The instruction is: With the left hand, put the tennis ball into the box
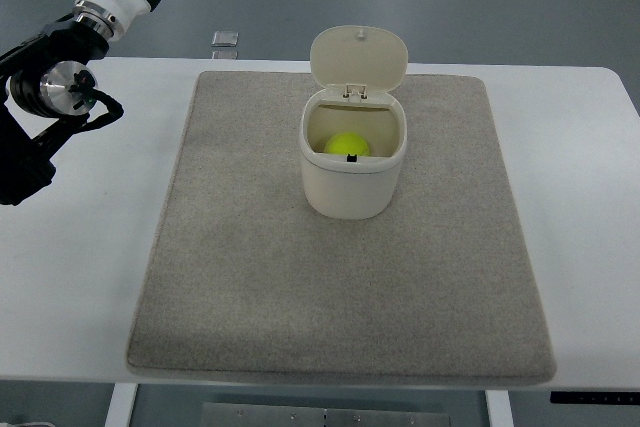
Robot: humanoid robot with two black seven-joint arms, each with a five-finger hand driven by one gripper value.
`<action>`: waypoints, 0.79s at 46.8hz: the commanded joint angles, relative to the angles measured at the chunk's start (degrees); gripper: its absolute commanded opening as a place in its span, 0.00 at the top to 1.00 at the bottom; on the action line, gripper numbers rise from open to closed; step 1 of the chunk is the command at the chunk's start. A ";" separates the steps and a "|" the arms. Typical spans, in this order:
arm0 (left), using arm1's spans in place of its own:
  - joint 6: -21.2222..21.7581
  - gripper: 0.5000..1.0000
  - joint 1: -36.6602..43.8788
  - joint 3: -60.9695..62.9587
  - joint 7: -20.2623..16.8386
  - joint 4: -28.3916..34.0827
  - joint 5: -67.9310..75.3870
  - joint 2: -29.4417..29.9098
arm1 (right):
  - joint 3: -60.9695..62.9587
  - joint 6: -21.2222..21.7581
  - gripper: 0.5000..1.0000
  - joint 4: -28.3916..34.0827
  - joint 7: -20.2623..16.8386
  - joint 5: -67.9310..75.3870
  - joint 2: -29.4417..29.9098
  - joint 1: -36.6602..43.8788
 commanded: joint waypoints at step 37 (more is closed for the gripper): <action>2.10 0.33 2.53 -1.45 0.17 9.06 -7.53 -6.27 | 0.00 0.00 0.20 -0.02 0.00 0.00 0.00 -0.01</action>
